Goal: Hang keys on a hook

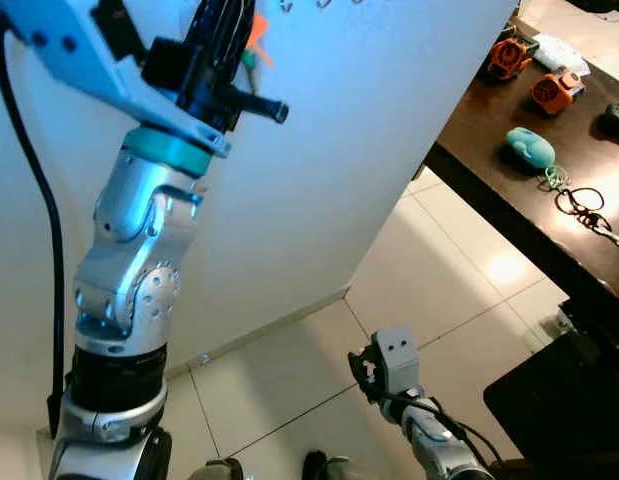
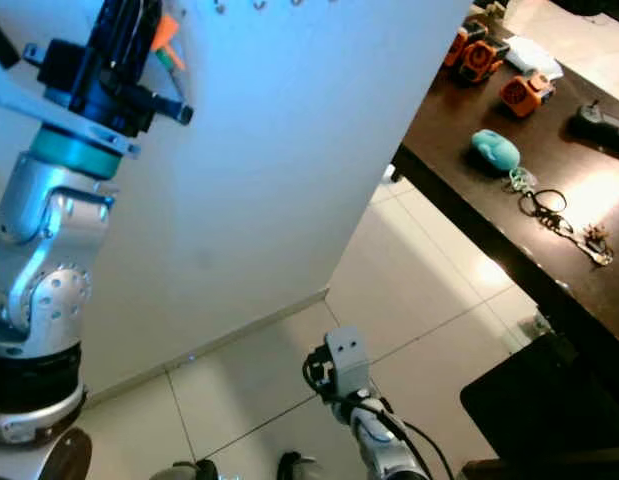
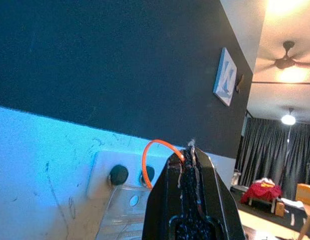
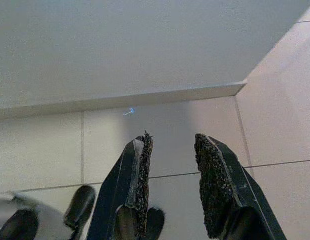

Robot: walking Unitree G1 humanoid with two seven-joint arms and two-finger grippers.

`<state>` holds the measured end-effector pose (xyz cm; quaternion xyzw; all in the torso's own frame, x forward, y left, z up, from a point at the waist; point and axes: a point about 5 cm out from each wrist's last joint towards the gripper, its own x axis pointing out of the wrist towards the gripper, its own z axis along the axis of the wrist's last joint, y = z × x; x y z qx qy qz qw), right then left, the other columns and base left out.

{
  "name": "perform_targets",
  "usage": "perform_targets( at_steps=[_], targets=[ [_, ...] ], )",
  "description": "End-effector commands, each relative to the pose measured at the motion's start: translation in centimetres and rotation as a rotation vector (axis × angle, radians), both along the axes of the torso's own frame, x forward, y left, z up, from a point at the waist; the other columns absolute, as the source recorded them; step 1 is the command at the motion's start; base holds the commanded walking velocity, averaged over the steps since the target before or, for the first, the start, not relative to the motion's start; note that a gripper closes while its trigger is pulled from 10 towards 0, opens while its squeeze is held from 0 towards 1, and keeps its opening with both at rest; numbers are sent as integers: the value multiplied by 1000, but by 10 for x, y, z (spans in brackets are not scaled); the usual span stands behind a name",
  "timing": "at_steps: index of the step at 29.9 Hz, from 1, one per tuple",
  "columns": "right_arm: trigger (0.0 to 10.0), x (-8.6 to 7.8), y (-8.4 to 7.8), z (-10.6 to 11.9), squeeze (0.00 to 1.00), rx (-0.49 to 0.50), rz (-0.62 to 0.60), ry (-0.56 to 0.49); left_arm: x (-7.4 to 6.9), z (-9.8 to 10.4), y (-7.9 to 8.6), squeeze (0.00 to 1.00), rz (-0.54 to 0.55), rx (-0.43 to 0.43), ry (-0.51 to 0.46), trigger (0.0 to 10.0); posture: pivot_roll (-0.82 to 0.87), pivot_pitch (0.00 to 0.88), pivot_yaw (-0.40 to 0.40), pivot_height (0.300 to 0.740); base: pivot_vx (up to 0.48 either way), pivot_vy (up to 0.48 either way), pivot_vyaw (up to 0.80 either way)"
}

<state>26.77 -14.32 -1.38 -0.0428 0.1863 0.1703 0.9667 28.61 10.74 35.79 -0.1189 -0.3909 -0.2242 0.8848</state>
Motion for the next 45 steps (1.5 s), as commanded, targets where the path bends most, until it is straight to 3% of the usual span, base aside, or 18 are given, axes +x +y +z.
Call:
perform_targets(
  at_steps=[1,3,8,11,19,34,41,45],
  targets=[
    [10000,-10,-4,-10,0,-16,-8,54,5,-6,-7,0,-57,8,55,10000,-44,90,-41,740,0,0,0],
    [10000,-12,-5,-12,0,-18,-11,58,14,-14,-16,0,-122,-26,141,10000,-49,92,-38,740,0,0,0],
    [10000,-13,-6,-13,0,-22,-13,63,25,-20,-24,0,-133,-46,208,10000,-49,92,-38,740,0,0,0],
    [10000,-13,-6,-13,0,-23,-13,64,29,-22,-27,0,-135,-50,227,10000,-49,92,-38,740,0,0,0],
    [10000,-14,-4,-13,0,-22,-11,66,39,-12,-34,0,-300,-146,269,10000,-52,102,-35,740,0,0,0],
    [10000,-17,-5,-15,0,-22,-12,69,68,-4,-29,0,-363,-231,319,10000,-74,113,-35,740,0,0,0],
    [10000,-17,-6,-15,0,-23,-13,67,75,-4,-23,0,-335,-255,327,10000,-81,116,-37,740,0,0,0],
    [10000,-17,-5,-15,0,-22,-14,65,79,-5,-12,0,-296,-269,323,10000,-83,116,-36,740,0,0,0]
  ],
)
